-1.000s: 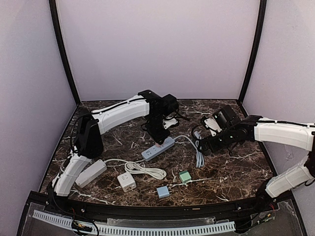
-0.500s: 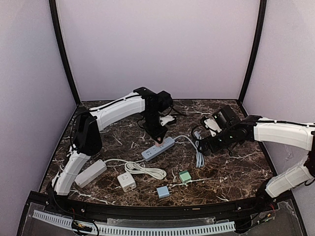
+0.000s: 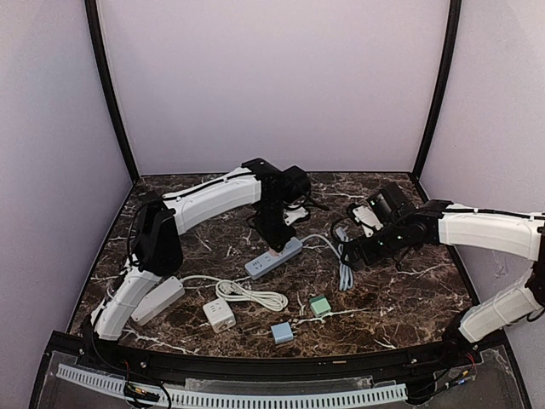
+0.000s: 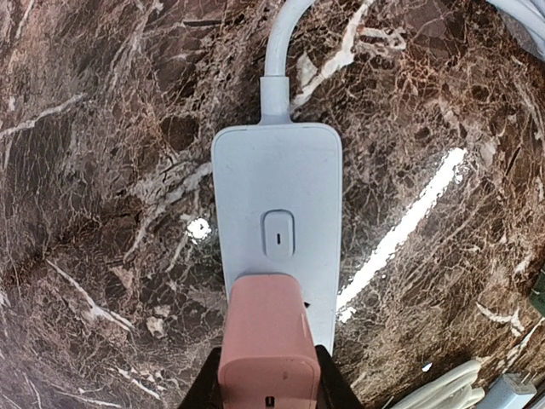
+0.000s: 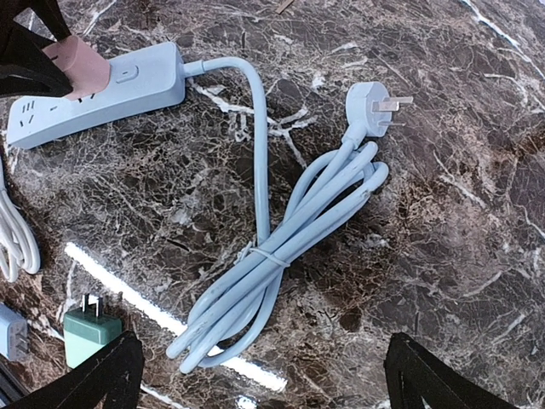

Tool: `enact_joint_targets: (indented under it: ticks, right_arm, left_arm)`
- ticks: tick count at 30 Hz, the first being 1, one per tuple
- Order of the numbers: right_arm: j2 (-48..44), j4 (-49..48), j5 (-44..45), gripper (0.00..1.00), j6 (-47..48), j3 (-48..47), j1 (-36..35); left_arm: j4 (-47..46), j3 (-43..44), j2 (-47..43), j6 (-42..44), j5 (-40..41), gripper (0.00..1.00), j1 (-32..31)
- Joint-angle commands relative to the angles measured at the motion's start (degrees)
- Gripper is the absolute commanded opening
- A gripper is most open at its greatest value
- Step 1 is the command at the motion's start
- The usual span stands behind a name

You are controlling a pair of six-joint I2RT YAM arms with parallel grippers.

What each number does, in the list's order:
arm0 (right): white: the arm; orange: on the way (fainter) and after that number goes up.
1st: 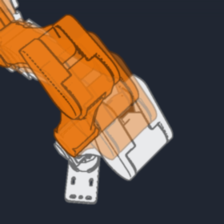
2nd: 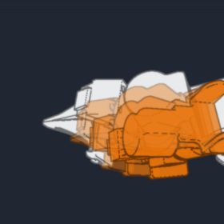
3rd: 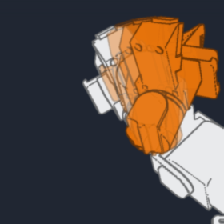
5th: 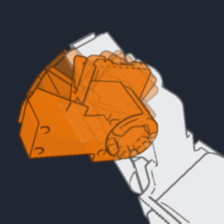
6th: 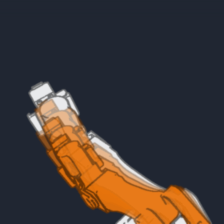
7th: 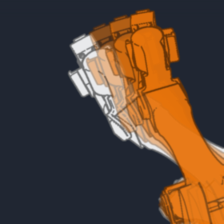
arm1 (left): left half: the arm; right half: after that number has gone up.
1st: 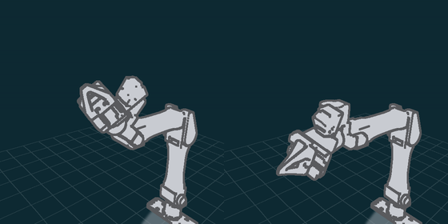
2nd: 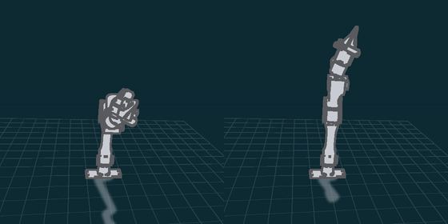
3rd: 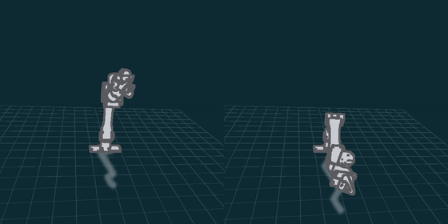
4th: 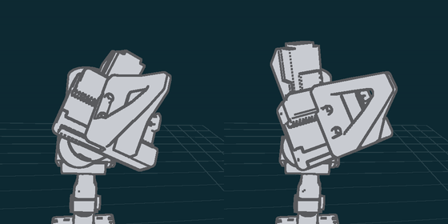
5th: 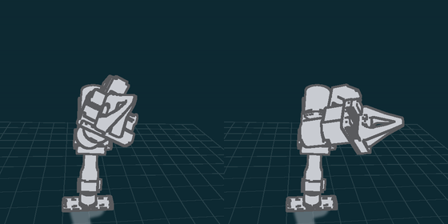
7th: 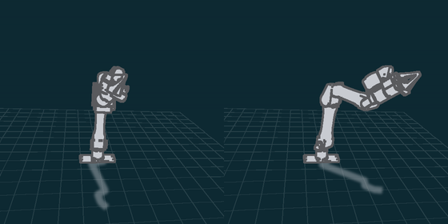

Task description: Insert the plug

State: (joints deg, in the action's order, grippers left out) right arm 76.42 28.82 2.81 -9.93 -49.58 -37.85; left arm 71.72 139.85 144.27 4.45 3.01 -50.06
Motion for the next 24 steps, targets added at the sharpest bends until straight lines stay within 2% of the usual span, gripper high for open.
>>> enact_joint_targets:
  ticks: [1, 13, 16, 24]
  right_arm:
    - [1.0, -0.2, -1.0, 0.99, -1.0, 0.2, 0.2]
    - [0.8, 0.6, -1.0, 0.99, -1.8, 0.1, 0.2]
    - [0.7, 0.7, -1.0, 0.99, -2.3, 0.2, 0.2]
    - [0.7, 0.8, -0.5, 0.99, -4.0, 0.4, 0.3]
  left_arm:
    - [-0.2, -2.4, 8.7, 0.1, 1.2, 0.01, -0.2]
    - [-2.0, -3.0, 8.9, 1.1, -2.7, 0.01, 1.8]
    - [-2.8, -3.8, 8.8, -0.4, -7.1, 0.01, 1.9]
    - [-3.0, -3.8, 7.1, -0.9, -4.7, 0.18, 1.9]
